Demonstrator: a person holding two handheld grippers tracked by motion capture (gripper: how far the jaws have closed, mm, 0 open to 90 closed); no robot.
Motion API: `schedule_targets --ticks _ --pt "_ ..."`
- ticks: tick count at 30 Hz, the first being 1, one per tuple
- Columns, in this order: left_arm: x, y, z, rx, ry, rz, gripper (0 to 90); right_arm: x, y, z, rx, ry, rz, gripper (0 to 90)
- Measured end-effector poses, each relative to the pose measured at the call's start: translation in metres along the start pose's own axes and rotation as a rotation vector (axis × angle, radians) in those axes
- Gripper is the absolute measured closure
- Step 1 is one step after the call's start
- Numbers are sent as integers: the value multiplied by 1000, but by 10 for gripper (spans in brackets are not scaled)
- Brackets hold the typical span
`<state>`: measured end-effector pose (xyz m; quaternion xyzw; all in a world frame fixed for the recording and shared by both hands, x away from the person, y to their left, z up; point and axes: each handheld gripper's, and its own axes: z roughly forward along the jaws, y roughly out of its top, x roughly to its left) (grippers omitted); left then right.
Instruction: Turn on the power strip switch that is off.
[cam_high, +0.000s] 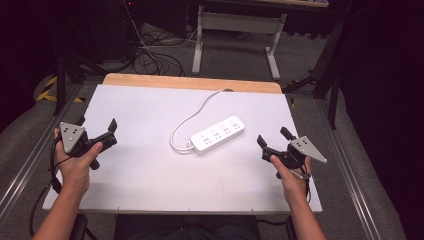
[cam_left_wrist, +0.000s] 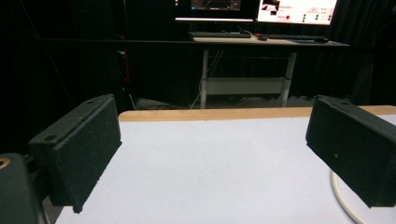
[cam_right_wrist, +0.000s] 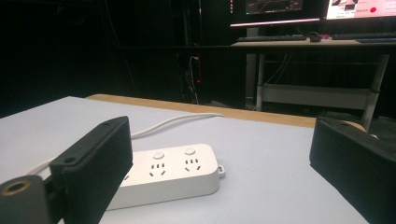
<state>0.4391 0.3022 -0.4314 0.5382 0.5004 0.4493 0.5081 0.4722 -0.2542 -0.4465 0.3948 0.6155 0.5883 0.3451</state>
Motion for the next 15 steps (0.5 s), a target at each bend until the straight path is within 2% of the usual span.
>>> schedule_targets --ticks 10,15 --pt "-1 0 2 0 -9 -1 46 0 0 -2 -1 -10 1 70" --pt "-2 0 3 2 -13 3 47 0 1 -2 -10 -20 -3 131"
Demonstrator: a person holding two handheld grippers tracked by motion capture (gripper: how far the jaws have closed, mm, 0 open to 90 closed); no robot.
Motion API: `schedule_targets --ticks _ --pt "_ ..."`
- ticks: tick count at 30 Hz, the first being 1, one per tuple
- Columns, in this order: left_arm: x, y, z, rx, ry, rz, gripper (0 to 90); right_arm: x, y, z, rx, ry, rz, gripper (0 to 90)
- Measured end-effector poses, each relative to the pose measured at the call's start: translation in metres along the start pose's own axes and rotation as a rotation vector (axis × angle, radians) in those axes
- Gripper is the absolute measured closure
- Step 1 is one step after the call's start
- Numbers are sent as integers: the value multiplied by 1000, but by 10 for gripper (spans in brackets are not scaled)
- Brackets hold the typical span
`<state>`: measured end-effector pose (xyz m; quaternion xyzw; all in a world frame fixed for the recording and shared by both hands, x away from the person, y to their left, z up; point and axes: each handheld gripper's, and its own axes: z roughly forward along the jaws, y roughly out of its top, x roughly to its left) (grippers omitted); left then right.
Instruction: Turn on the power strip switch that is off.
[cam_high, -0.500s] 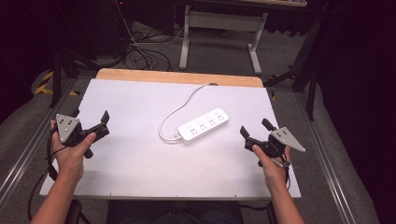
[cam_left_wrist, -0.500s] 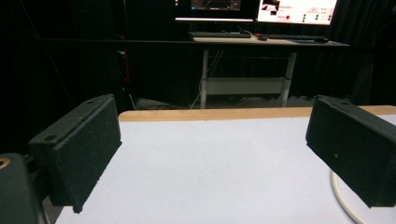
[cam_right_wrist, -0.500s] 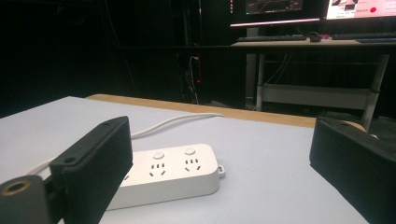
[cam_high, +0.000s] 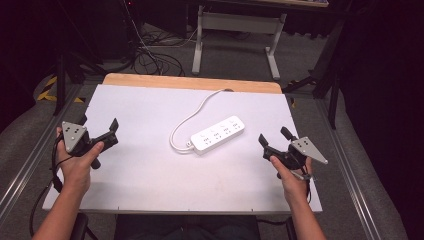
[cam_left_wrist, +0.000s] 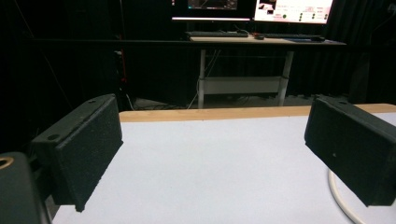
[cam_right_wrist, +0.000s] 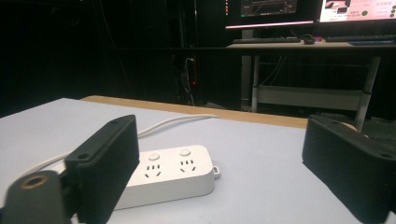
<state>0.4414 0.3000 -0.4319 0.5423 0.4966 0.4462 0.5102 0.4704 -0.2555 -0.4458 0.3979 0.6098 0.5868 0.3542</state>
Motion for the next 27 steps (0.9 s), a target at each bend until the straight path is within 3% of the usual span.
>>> schedule_targets --ticks 9,12,18,19,21,22,27 --pt "0 0 0 3 -1 -1 51 2 1 -1 -1 14 -24 258" --pt "0 0 0 4 -3 -2 53 1 1 -2 -2 34 -29 424" --pt "0 0 0 3 -5 0 56 1 2 -3 -6 53 -35 550" --pt "0 0 0 3 -5 0 58 0 2 -3 -5 65 -38 626" --pt "0 0 1 3 -7 0 58 0 2 -4 -3 68 -37 660" --pt "0 -1 1 3 -7 -1 59 0 2 -4 4 99 -7 735" --pt "0 0 1 3 -9 0 61 0 4 -6 18 125 0 807"
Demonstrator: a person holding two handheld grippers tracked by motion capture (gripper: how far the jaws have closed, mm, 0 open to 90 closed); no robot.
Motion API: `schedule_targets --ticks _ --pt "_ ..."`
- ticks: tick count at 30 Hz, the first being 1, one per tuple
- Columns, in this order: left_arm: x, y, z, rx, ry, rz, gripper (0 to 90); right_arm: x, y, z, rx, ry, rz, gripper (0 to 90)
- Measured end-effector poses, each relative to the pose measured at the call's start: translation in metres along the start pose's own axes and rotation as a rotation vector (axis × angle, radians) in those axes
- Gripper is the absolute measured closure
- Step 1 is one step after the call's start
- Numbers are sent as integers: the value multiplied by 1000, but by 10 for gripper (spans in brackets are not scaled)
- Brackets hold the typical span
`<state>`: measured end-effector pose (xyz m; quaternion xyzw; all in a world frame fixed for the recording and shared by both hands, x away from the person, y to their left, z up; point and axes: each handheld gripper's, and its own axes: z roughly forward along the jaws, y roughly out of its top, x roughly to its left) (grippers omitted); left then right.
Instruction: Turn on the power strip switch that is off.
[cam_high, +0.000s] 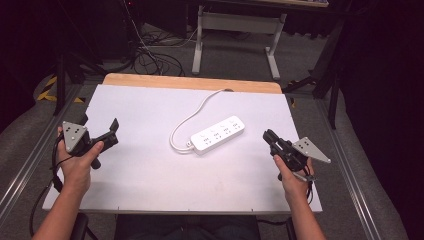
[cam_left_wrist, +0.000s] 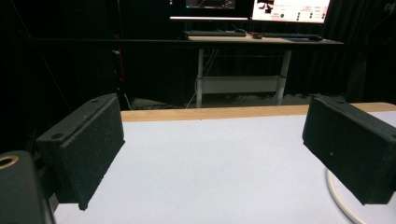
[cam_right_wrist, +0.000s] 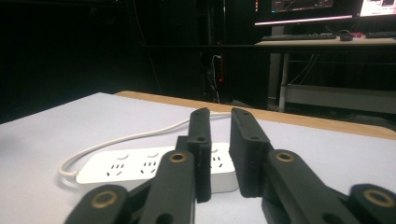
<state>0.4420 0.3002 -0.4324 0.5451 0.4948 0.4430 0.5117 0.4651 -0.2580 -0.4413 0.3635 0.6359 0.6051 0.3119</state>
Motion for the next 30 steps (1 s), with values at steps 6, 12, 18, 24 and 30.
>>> schedule_targets --ticks 6,12,18,24,30 --pt "0 0 0 -1 -4 3 64 3 4 -3 -6 -10 -25 900" --pt "-1 0 0 1 -8 4 65 5 6 -3 13 4 -41 900" --pt "-1 0 0 -1 -9 11 66 6 9 1 23 21 -39 900" --pt "-1 -1 0 2 -7 14 66 11 16 2 16 37 -41 900" --pt "-2 -1 1 2 -11 16 66 12 22 13 43 45 -44 900"
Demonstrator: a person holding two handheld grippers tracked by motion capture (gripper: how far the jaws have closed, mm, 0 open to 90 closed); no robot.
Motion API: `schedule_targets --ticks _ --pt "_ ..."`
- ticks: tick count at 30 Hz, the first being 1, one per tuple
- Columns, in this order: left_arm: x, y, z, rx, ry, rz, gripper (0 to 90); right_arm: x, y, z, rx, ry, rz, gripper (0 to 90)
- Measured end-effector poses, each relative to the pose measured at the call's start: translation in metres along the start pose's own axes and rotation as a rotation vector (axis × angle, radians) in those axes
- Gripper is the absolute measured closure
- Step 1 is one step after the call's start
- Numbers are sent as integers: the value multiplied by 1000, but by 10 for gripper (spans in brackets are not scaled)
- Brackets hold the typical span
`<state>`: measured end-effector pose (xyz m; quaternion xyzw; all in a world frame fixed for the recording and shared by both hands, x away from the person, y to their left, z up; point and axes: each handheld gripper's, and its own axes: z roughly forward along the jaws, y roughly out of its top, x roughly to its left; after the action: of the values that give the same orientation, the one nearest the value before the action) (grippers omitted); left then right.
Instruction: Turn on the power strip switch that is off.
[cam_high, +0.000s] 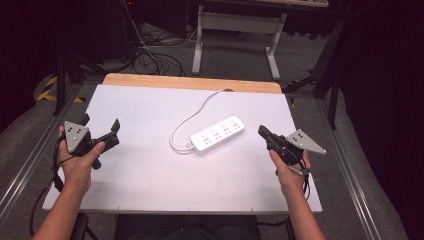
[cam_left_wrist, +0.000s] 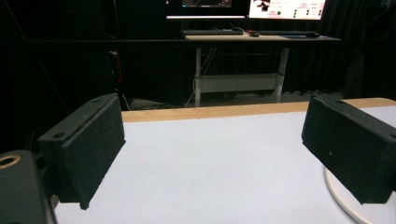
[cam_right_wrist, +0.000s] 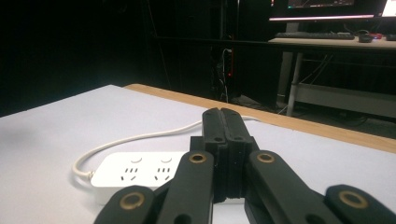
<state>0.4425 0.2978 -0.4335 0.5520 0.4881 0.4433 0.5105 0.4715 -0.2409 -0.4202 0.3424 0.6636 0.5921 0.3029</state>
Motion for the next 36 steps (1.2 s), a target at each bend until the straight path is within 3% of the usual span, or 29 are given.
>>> schedule_targets --ticks 12,24,36 --pt "-2 -1 2 8 -7 9 67 -2 11 22 35 19 10 900" --pt "0 -1 2 10 -12 5 69 8 24 52 57 53 -19 900" --pt "1 -2 2 15 -10 -7 71 15 26 80 107 87 -21 900"
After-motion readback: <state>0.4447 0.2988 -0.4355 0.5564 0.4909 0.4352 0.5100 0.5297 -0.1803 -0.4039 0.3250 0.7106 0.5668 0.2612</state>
